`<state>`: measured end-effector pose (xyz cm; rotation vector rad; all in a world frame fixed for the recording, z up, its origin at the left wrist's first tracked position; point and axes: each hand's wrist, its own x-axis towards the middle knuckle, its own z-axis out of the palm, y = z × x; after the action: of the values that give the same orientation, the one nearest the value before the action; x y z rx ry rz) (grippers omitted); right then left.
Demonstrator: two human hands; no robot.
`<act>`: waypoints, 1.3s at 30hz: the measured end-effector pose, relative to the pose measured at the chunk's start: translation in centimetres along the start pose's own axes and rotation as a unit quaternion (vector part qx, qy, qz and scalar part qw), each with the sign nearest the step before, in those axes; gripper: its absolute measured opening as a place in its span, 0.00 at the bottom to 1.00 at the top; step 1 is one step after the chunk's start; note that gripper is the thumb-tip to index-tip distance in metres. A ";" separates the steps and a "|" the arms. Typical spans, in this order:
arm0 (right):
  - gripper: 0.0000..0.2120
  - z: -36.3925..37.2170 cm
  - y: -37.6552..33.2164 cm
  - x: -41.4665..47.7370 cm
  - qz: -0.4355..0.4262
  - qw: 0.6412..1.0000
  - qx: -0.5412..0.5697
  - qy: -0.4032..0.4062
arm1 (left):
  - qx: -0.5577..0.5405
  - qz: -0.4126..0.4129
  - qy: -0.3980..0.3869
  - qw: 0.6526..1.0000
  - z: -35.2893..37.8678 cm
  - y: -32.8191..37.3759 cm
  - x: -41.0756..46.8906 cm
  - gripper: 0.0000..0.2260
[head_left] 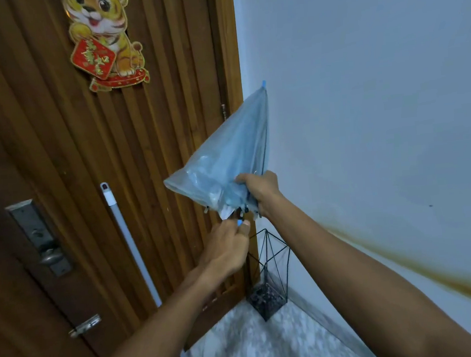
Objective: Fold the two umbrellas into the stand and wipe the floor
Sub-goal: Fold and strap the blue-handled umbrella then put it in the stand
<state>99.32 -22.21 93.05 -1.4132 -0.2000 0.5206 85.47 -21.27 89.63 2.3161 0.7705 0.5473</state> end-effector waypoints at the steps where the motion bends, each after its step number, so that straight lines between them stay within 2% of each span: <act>1: 0.23 0.1 0.1 -0.1 -0.012 1.000 -0.005 0.008 | 0.011 0.005 -0.007 1.000 -0.1 -0.1 -0.3 0.21; 3: 0.19 0.1 0.3 -0.1 -0.040 0.999 -0.023 0.020 | 0.074 0.027 0.003 0.997 -0.5 0.3 -1.0 0.22; 6: 0.18 -0.6 1.0 0.2 -0.086 0.989 -0.107 0.048 | 0.185 0.057 0.119 0.974 -1.9 1.3 -1.3 0.22; 8: 0.18 -1.2 1.4 -0.1 -0.109 0.975 -0.184 0.054 | 0.163 0.051 0.201 0.964 -3.3 1.7 -0.3 0.18; 10: 0.17 -1.4 1.9 -0.8 -0.141 0.955 -0.253 0.063 | 0.092 0.039 0.227 0.969 -4.3 1.8 1.2 0.15; 11: 0.17 -1.4 2.2 -1.2 -0.168 0.942 -0.281 0.067 | 0.051 0.024 0.210 0.976 -4.5 1.8 2.2 0.18; 13: 0.19 -1.1 2.8 -2.5 -0.233 0.918 -0.314 0.065 | -0.095 -0.039 0.126 0.987 -4.3 2.0 4.1 0.31; 14: 0.20 -0.9 3.1 -3.3 -0.261 0.906 -0.328 0.055 | -0.200 -0.074 0.076 0.974 -3.9 2.2 5.1 0.37; 16: 0.27 -0.6 3.5 -4.7 -0.310 0.875 -0.371 0.027 | -0.375 -0.114 0.012 0.920 -3.3 2.5 6.6 0.44; 17: 0.32 -0.5 3.7 -5.2 -0.325 0.860 -0.395 0.004 | -0.426 -0.115 0.008 0.897 -3.1 2.4 7.2 0.43; 18: 0.38 -0.6 3.7 -5.6 -0.325 0.848 -0.418 -0.030 | -0.462 -0.108 0.018 0.880 -2.9 2.1 7.6 0.37; 20: 0.45 -1.3 2.8 -6.2 -0.304 0.833 -0.448 -0.117 | -0.488 -0.105 0.067 0.864 -2.9 1.8 7.9 0.20; 21: 0.44 -1.9 2.0 -6.2 -0.290 0.830 -0.447 -0.166 | -0.493 -0.117 0.083 0.858 -3.0 1.5 8.0 0.15; 23: 0.34 -3.1 0.4 -6.2 -0.277 0.834 -0.427 -0.214 | -0.499 -0.123 0.089 0.853 -3.3 0.6 7.8 0.13; 24: 0.28 -3.7 -0.4 -6.2 -0.283 0.846 -0.409 -0.191 | -0.498 -0.119 0.085 0.855 -3.4 0.3 7.8 0.13; 26: 0.20 -4.3 -1.9 -5.6 -0.328 0.869 -0.363 -0.066 | -0.506 -0.122 0.077 0.850 -3.5 0.0 7.7 0.14; 27: 0.21 -4.4 -2.5 -5.2 -0.355 0.866 -0.351 -0.011 | -0.515 -0.128 0.075 0.844 -3.5 -0.1 7.6 0.14; 29: 0.36 -4.1 -3.5 -4.1 -0.362 0.859 -0.362 0.006 | -0.529 -0.137 0.060 0.836 -3.4 0.1 7.4 0.15; 31: 0.58 -3.7 -4.2 -3.1 -0.297 0.859 -0.414 -0.048 | -0.534 -0.128 0.037 0.835 -3.2 0.6 7.3 0.16; 33: 0.71 -3.3 -4.7 -2.1 -0.251 0.855 -0.437 -0.120 | -0.549 -0.118 0.009 0.827 -3.0 1.1 7.2 0.15; 35: 0.74 -3.2 -4.6 -1.2 -0.220 0.868 -0.395 -0.207 | -0.568 -0.110 -0.025 0.815 -3.0 1.7 7.0 0.14; 37: 0.71 -3.3 -4.3 -0.8 -0.180 0.887 -0.331 -0.267 | -0.563 -0.103 -0.053 0.818 -3.3 1.9 7.0 0.14; 38: 0.65 -3.3 -4.1 -0.7 -0.183 0.889 -0.319 -0.273 | -0.559 -0.099 -0.061 0.821 -3.5 1.9 7.0 0.13; 39: 0.55 -3.3 -3.8 -0.4 -0.204 0.885 -0.325 -0.263 | -0.549 -0.094 -0.060 0.828 -3.5 1.6 7.1 0.12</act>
<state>101.22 -25.60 96.31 -1.7784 -1.1779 0.4939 89.43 -16.19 94.45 1.1681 0.4138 0.5401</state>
